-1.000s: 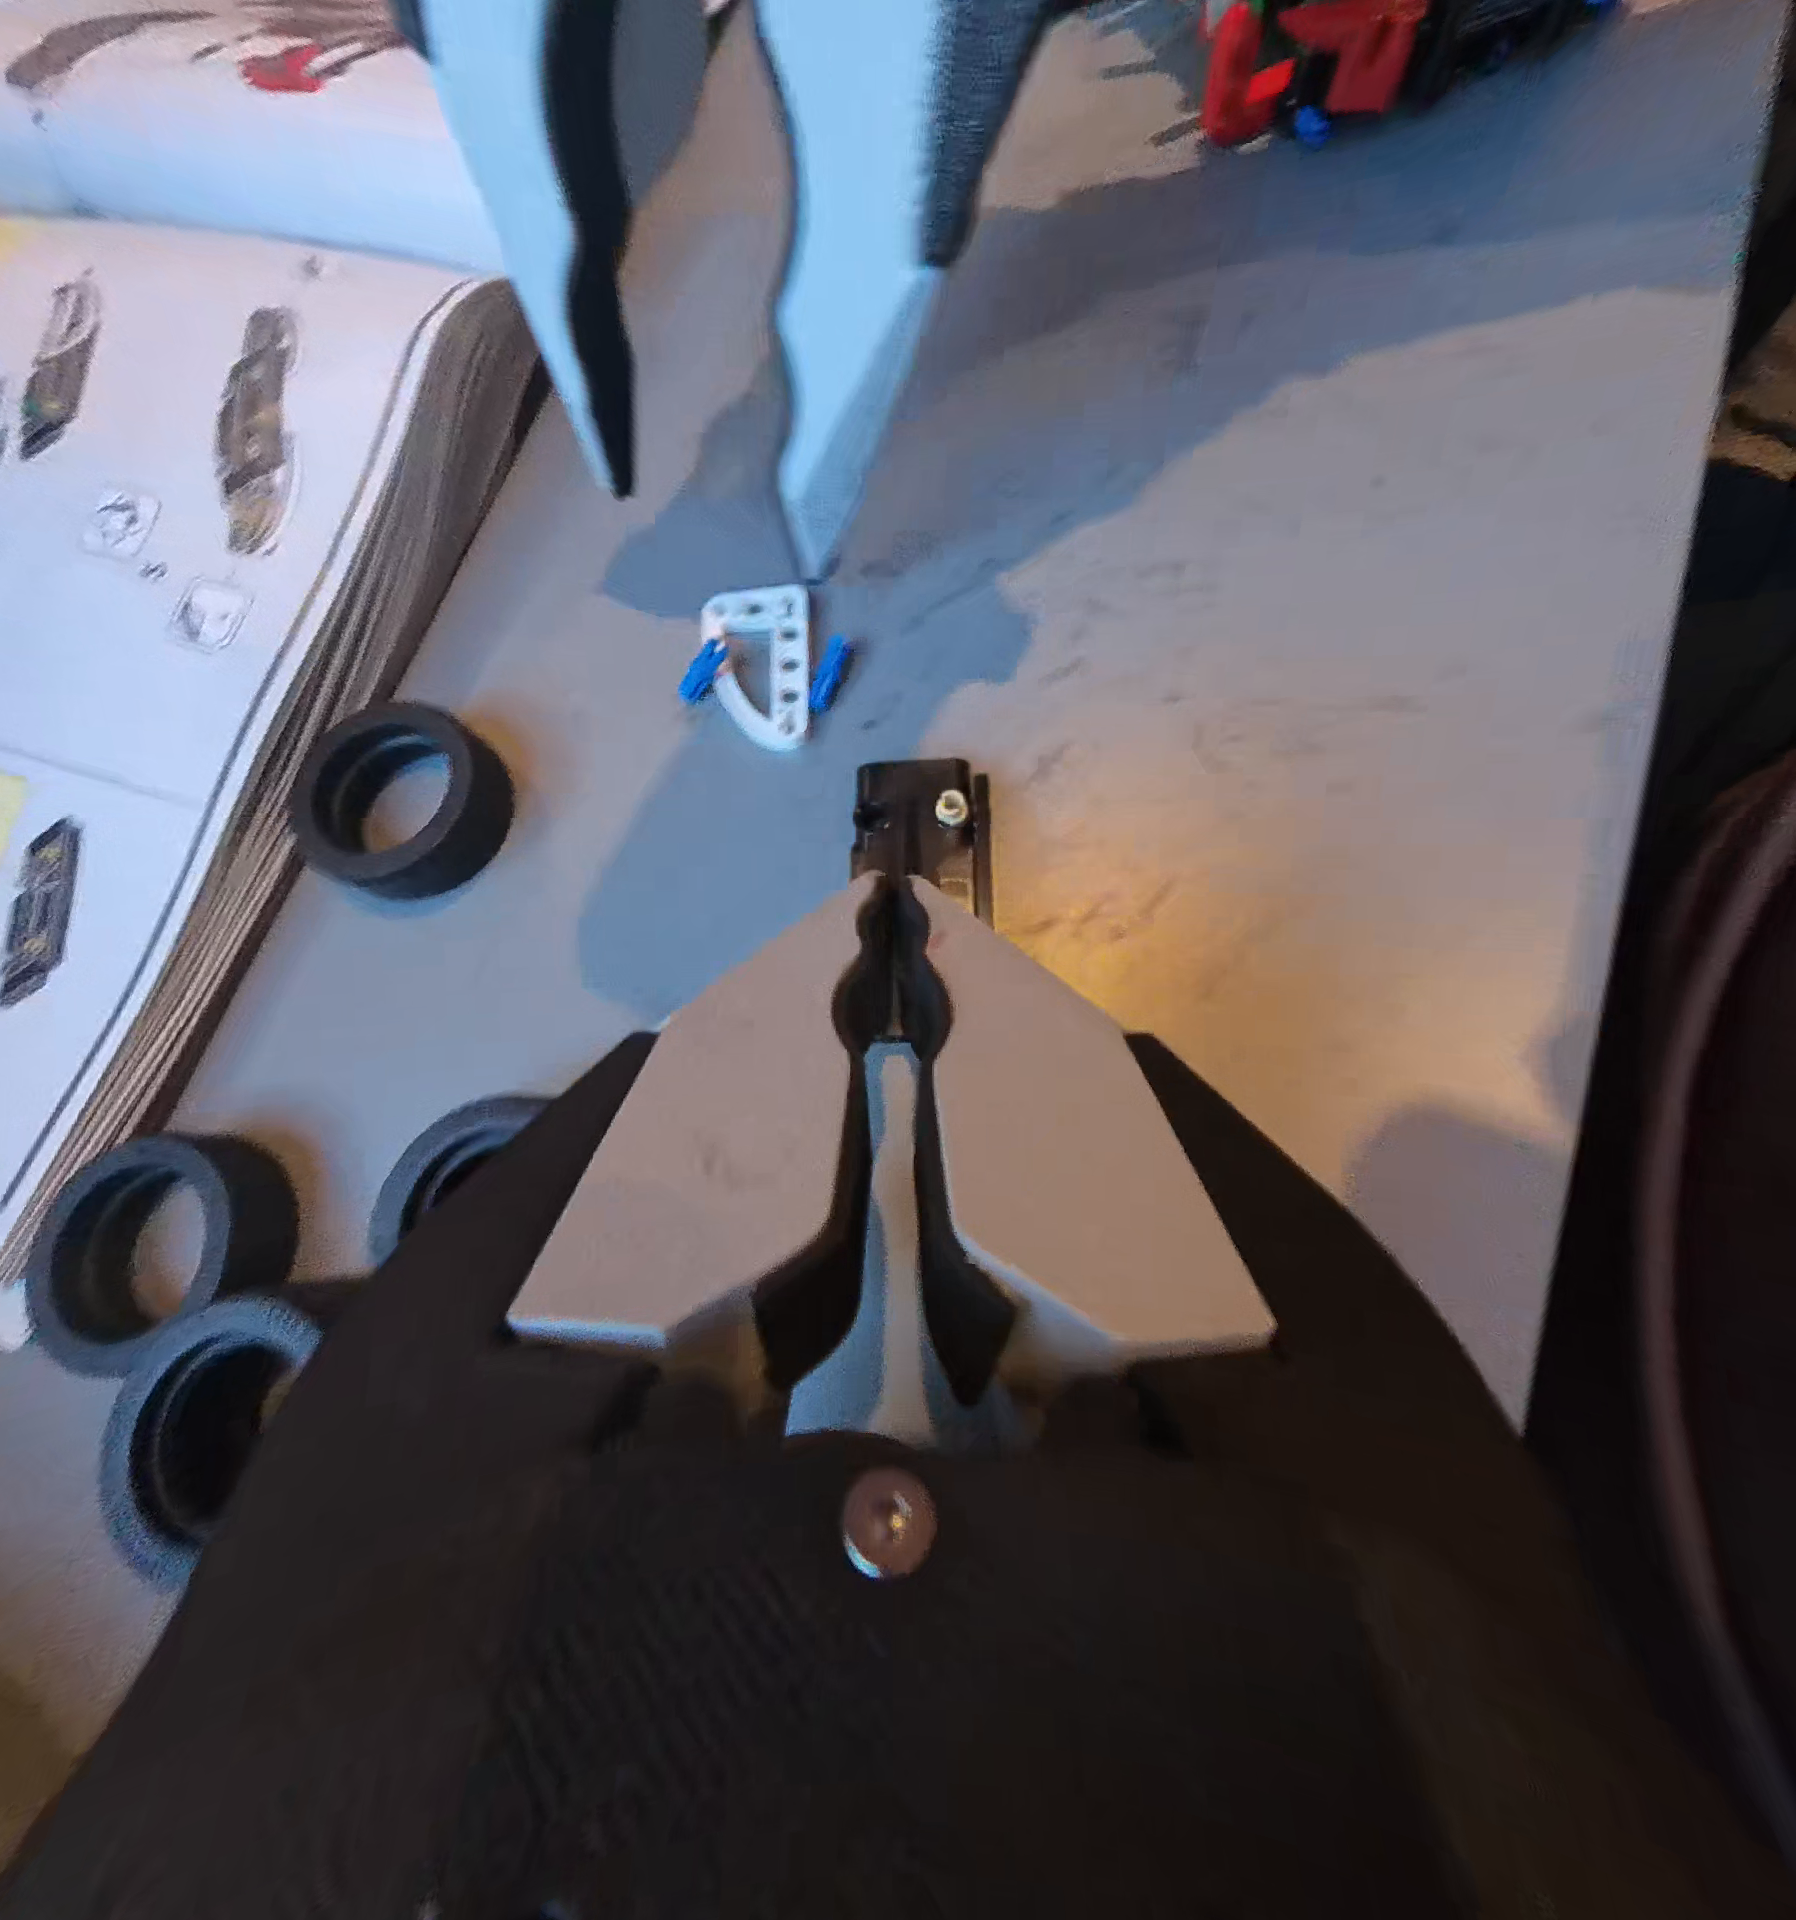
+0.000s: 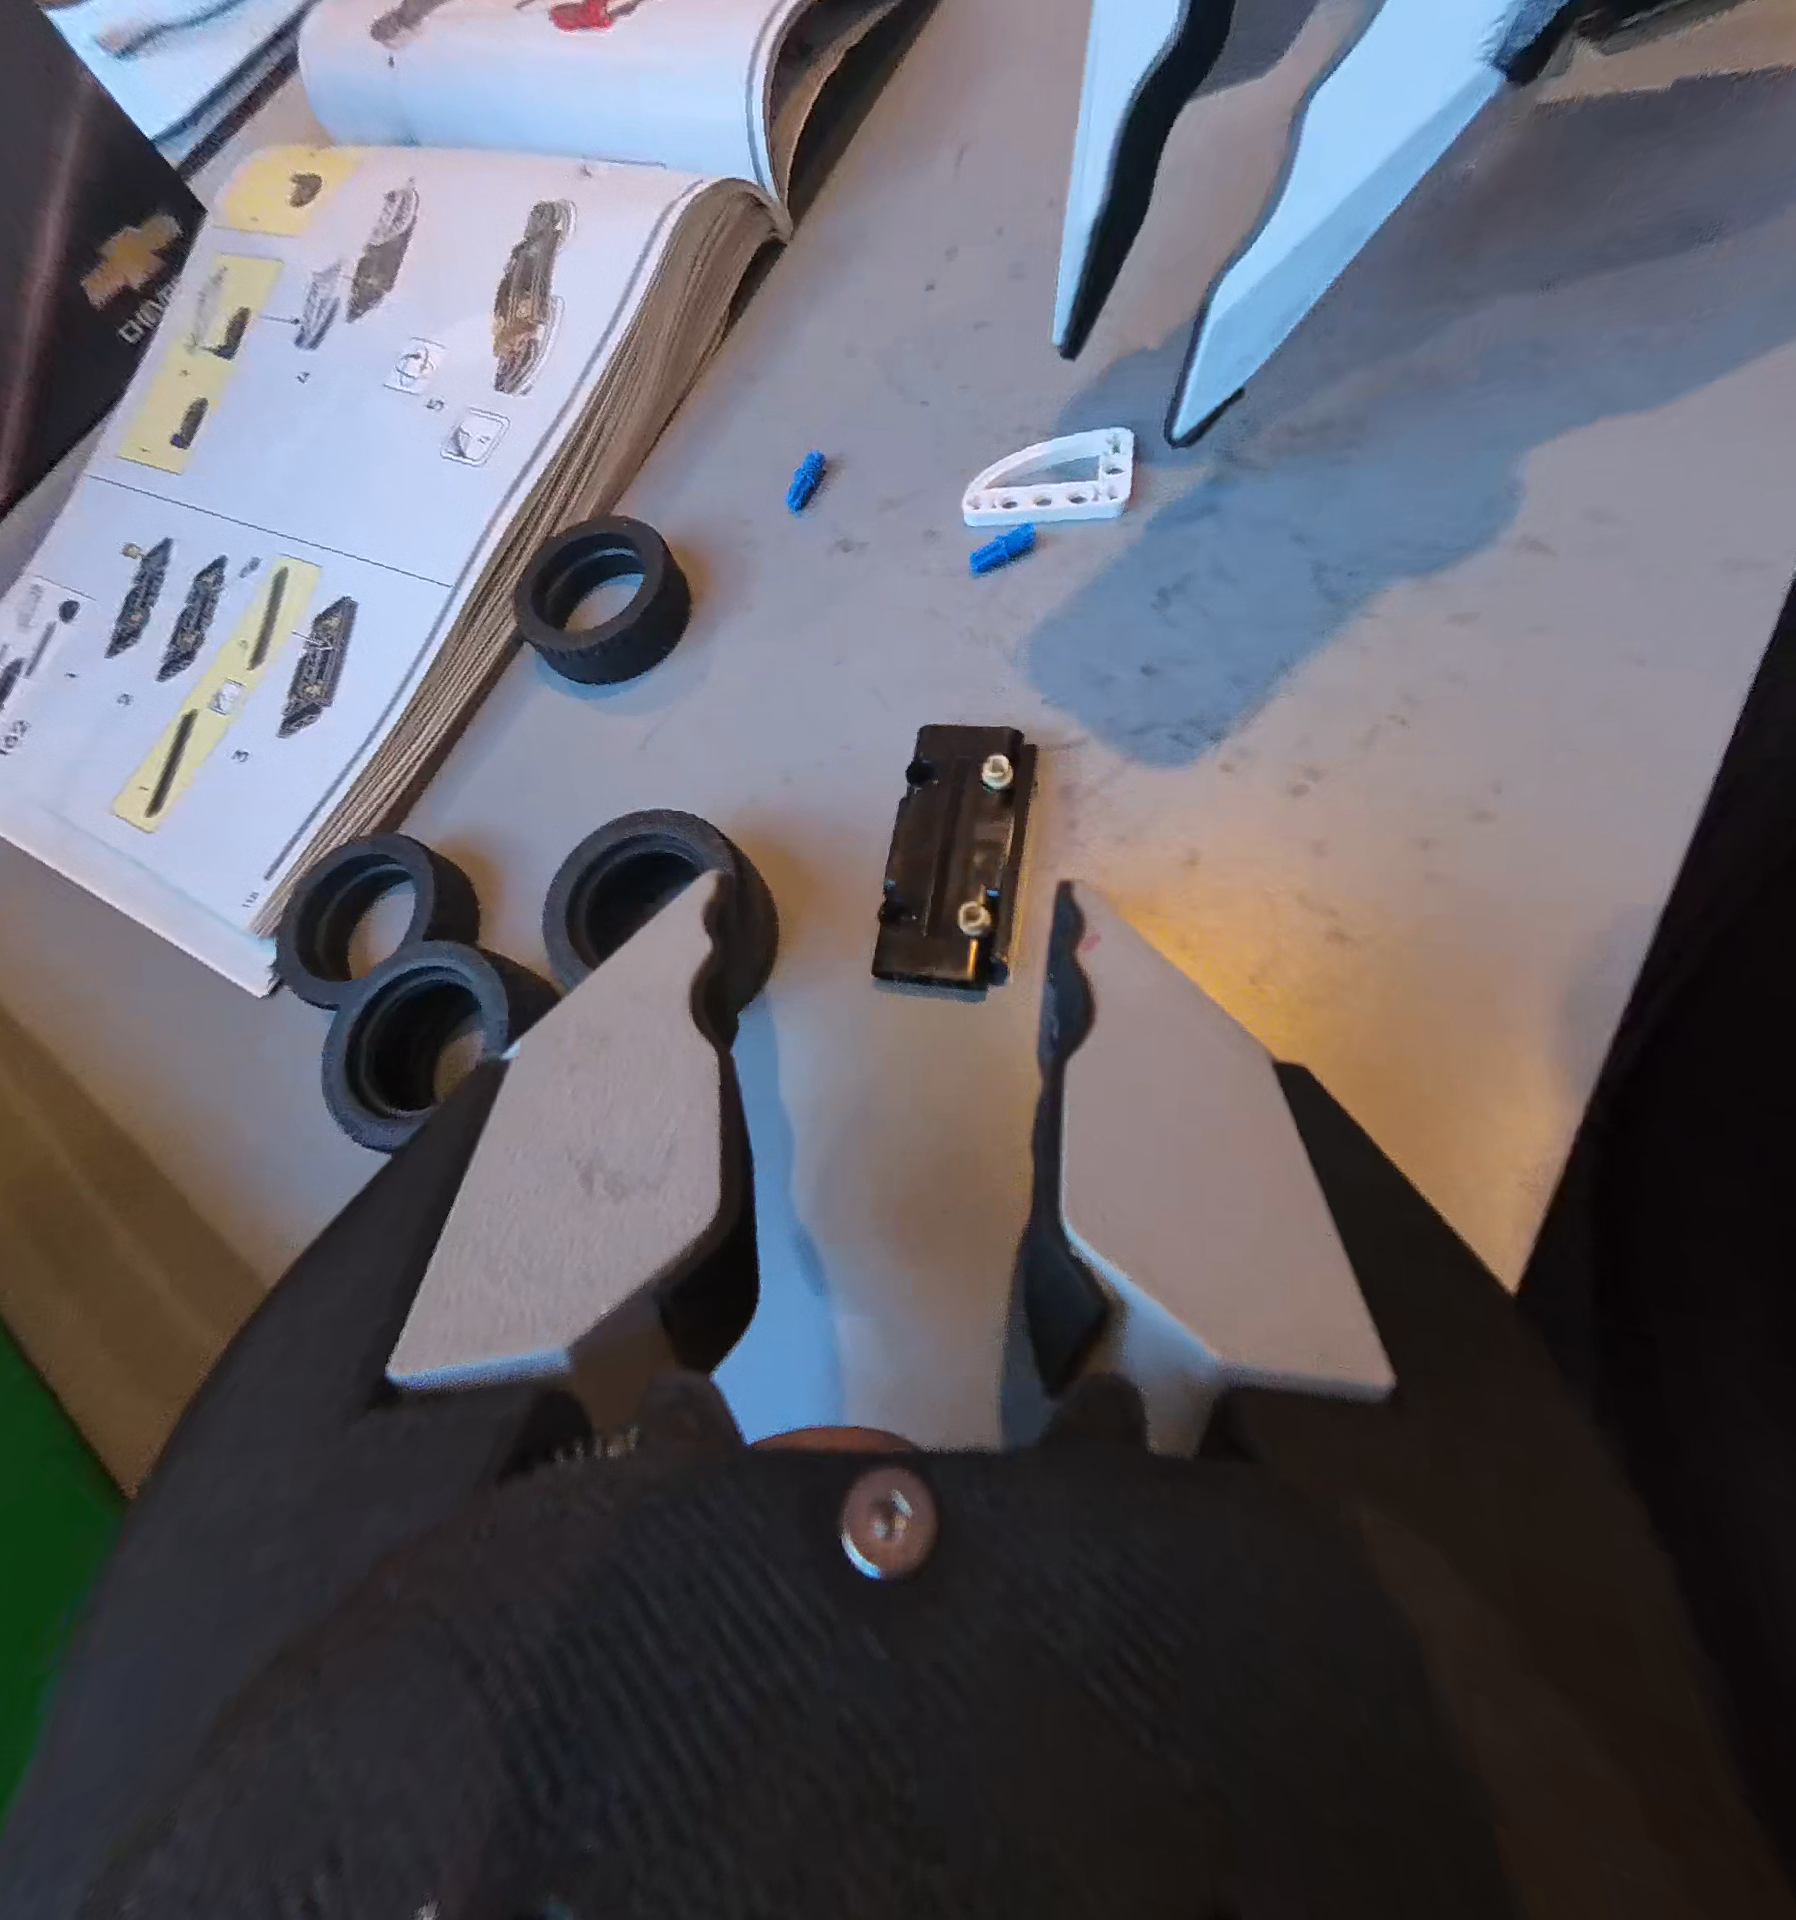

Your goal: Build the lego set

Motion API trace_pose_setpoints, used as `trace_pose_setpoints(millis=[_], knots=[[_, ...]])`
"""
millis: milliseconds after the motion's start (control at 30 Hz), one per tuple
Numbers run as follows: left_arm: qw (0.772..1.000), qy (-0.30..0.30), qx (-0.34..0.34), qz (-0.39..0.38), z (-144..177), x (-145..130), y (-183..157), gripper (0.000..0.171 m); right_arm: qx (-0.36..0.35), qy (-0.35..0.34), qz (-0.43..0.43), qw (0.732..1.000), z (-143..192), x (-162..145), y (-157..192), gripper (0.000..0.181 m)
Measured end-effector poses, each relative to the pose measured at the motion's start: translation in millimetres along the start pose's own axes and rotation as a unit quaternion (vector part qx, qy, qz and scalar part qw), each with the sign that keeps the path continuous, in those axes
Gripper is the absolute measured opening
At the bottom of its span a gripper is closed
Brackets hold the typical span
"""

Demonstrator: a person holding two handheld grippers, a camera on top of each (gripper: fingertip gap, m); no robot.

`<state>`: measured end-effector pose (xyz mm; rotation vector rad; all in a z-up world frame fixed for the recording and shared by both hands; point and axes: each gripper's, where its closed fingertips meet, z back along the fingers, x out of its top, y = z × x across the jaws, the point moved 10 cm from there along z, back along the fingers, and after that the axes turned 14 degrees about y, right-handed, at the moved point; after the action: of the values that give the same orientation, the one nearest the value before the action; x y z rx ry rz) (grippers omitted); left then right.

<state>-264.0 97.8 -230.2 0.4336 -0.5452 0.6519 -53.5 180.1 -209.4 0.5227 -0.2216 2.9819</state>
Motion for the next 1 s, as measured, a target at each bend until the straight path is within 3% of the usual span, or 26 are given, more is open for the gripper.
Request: trace_pose_setpoints(millis=[200,300,433,567,667,767,900,1000], knots=[[0.999,-0.003,-0.043,-0.008,-12,13,6,0.036,0.042,0.017,0.017,0.999,-17,0,-11,0.037],[1.000,0.003,-0.021,-0.023,-19,18,7,0.033,0.067,0.018,0.015,0.998,-18,0,-13,0.029],[1.000,0.012,0.003,-0.004,-22,20,14,0.006,0.070,0.029,-0.002,0.997,-15,-4,-6,0.021],[1.000,0.007,0.005,-0.013,-21,20,12,0.020,0.062,0.030,-0.010,0.998,-12,-6,7,0.021],[0.999,0.005,0.036,-0.022,-19,19,8,0.043,0.049,0.026,-0.030,0.998,-8,-10,8,0.023],[0.999,0.003,0.043,-0.016,-13,15,3,0.052,0.054,0.001,-0.049,0.997,-4,-11,10,0.033],[0.998,-0.029,0.049,0.009,4,3,0,0.046,0.028,-0.020,-0.056,0.998,-6,-10,14,0.037],[0.995,-0.058,0.067,0.052,21,-10,2,0.040,0.013,-0.072,-0.078,0.994,0,-7,13,0.035]])
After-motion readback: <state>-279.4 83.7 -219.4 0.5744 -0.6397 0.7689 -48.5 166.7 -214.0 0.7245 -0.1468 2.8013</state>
